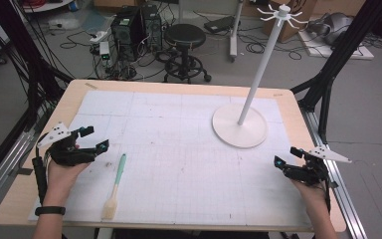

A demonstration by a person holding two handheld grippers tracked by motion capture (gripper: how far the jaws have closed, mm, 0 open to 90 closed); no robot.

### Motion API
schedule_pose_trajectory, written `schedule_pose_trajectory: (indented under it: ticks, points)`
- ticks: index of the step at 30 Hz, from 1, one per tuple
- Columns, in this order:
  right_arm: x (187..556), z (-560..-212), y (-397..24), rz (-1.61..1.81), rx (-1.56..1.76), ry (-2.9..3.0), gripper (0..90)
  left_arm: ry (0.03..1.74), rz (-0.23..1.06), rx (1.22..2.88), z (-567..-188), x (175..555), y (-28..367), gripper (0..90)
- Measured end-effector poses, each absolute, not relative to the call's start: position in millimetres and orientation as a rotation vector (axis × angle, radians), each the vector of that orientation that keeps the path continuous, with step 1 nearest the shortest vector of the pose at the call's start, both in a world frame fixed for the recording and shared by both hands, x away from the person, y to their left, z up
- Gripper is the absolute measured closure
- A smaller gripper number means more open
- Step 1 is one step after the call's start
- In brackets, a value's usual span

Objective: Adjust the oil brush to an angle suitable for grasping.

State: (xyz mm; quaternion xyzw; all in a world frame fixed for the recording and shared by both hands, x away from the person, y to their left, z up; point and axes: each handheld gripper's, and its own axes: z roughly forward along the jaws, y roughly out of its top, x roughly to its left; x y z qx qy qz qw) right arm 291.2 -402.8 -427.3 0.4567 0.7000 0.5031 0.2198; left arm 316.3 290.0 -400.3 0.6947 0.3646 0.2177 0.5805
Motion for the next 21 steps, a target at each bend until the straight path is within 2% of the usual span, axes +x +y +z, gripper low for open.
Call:
schedule_pose_trajectory:
  ticks: [21]
  points:
    - [289.1,-425.7,-399.1,1.391,1.270,1.938,11.5,0.853,0.472,1.640,-392.0,312.0,286.4,13.0]
